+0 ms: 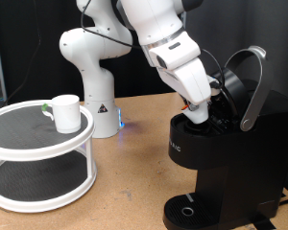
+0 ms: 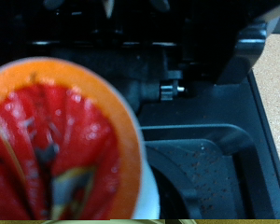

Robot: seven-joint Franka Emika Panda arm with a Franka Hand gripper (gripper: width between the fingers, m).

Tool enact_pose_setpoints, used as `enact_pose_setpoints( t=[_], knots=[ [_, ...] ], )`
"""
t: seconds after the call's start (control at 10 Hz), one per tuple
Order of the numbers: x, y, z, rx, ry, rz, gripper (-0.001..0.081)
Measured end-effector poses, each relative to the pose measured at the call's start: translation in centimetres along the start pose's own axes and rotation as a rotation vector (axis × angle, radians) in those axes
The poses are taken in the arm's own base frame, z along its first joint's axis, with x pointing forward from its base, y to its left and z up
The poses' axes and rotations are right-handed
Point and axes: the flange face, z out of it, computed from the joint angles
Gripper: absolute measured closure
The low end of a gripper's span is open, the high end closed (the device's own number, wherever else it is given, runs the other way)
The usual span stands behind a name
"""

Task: Make a cup of coffee with the keurig machine

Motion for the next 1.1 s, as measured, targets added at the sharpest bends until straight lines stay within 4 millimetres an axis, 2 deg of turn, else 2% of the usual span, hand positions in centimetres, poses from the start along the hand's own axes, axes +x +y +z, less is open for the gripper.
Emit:
enact_pose_setpoints(
  t=[0.6,1.1],
  knots=[
    [-0.5,0.3,0.6,-0.013,-0.021,0.008,0.0726],
    [0.4,0.7,1.3,-0.031,-0.039,0.042,0.0726]
  ],
)
